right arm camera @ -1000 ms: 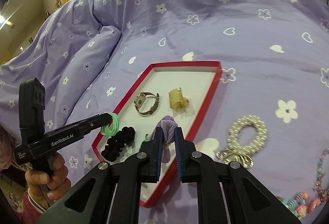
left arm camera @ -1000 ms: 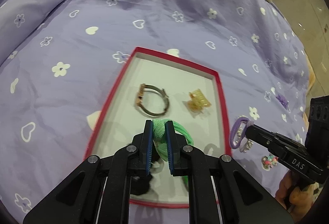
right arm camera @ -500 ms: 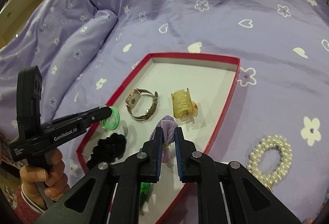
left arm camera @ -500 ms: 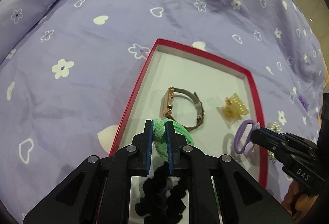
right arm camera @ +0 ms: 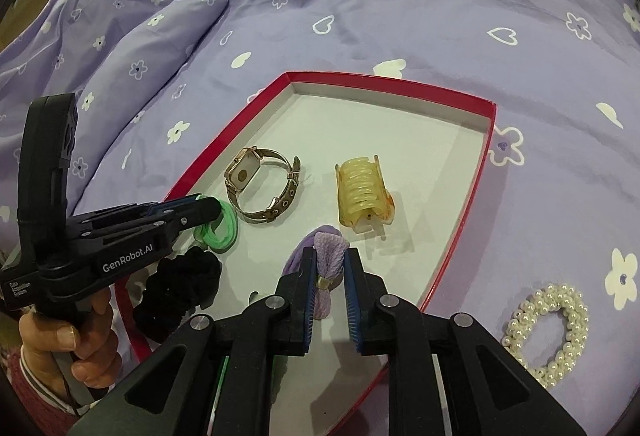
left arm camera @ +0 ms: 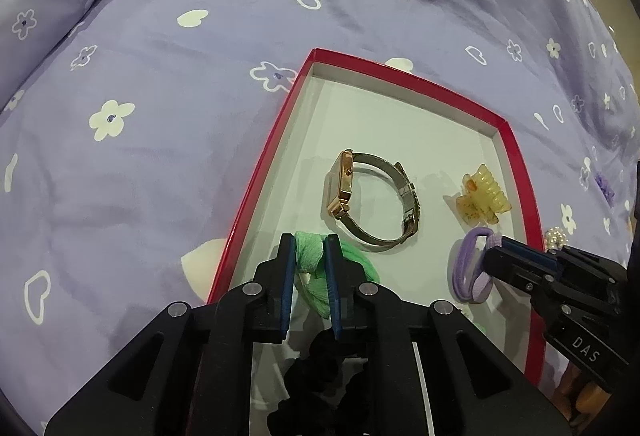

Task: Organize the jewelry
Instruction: 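Carry both hair ties over the tray and lower them inside, then open both tools to release the hair ties and lift away from the tray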

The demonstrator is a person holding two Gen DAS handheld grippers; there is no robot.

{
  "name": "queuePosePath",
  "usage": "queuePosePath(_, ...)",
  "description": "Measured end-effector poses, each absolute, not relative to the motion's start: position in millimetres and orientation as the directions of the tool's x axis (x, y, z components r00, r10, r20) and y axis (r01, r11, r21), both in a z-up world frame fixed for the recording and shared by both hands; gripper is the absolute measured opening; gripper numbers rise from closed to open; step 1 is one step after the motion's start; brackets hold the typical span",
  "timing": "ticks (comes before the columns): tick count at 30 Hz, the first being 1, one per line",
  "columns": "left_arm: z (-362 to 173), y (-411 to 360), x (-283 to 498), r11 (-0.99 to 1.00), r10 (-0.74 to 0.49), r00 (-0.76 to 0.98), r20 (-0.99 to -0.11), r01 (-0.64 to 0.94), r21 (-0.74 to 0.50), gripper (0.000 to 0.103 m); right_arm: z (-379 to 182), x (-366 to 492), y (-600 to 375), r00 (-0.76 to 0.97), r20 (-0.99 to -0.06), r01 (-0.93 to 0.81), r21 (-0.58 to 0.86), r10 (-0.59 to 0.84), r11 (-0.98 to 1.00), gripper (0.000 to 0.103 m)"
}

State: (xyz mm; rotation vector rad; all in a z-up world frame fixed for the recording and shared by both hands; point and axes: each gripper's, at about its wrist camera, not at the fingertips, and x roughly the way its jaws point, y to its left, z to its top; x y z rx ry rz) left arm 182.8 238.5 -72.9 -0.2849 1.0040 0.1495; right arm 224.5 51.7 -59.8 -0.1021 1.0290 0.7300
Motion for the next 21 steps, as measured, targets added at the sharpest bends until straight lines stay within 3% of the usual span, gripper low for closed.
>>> queuePosePath(3, -71.7, 238.1, 182.7, 0.955, -0.001, 0.528, -0.849, -0.252, -0.158, 0.018, -59.2, 224.8, 50.8, 0.304, -0.806, -0.593, 0.256, 0.507, 0.763, 0.018)
queuePosePath(6, -69.4, 237.7, 180.4, 0.955, 0.005, 0.531, -0.847, -0.255, -0.153, 0.033, -57.0, 224.0, 50.2, 0.306, -0.803, -0.592, 0.26, 0.511, 0.763, 0.022)
queuePosePath(16, -54.8, 237.2, 164.8, 0.949, 0.005, 0.554, -0.833, -0.264, -0.17, 0.041, -37.6, 214.6, 34.9, 0.328, -0.766, -0.584, 0.296, 0.554, 0.756, 0.026)
queuePosePath(21, -41.2, 229.4, 152.9, 0.949, -0.005, 0.581, -0.814, -0.255, -0.188, 0.041, -24.4, 204.4, 17.4, 0.349, -0.741, -0.577, 0.313, 0.574, 0.754, 0.033)
